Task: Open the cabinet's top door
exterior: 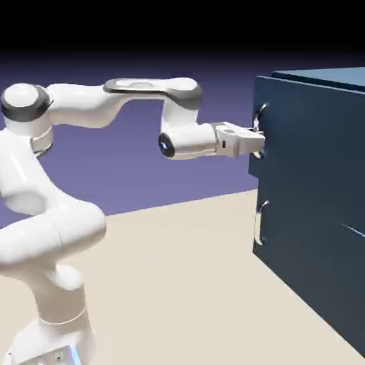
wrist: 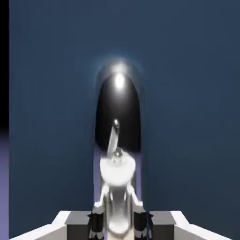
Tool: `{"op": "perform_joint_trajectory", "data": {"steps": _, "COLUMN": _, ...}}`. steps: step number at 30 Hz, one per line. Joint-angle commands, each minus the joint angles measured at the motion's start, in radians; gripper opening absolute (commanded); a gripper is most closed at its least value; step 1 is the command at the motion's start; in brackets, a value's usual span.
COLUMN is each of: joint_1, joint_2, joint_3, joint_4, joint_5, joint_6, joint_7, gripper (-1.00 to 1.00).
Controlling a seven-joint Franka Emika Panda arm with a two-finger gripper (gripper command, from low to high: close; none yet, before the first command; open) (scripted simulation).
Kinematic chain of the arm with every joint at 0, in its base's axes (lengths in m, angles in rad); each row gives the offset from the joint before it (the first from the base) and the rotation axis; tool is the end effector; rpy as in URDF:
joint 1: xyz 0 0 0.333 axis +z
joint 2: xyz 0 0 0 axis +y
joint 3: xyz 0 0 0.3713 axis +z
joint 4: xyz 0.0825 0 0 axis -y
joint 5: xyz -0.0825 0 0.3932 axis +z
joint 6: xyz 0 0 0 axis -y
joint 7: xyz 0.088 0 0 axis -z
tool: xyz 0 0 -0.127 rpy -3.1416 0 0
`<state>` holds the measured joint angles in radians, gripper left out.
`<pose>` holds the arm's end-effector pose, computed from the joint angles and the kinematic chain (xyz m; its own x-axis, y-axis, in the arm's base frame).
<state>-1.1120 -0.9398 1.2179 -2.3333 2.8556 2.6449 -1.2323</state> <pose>0.4727 0.1489 0.5073 0.0764 -0.7032 0.7069 0.0770 -0.7026 -0.7074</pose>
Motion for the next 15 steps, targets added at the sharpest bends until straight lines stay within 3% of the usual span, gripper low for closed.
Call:
{"op": "perform_joint_trajectory", "data": {"steps": 1, "joint_1": 0.033, "joint_2": 0.030, "joint_3": -0.024, "joint_4": -0.015, "joint_5": 0.006, "joint_6": -0.003, "joint_7": -0.041, "gripper": -1.00}}
{"op": "perform_joint_trajectory", "data": {"steps": 6, "joint_1": 0.173, "joint_2": 0.160, "joint_3": -0.134, "joint_4": -0.058, "joint_5": 0.031, "joint_6": 0.000, "joint_7": -0.223, "gripper": -1.00}}
{"op": "perform_joint_trajectory", "data": {"steps": 15, "joint_1": 0.481, "joint_2": 0.040, "joint_3": -0.449, "joint_4": -0.355, "joint_5": -0.258, "joint_6": -0.186, "joint_7": -0.072, "gripper": -1.00}}
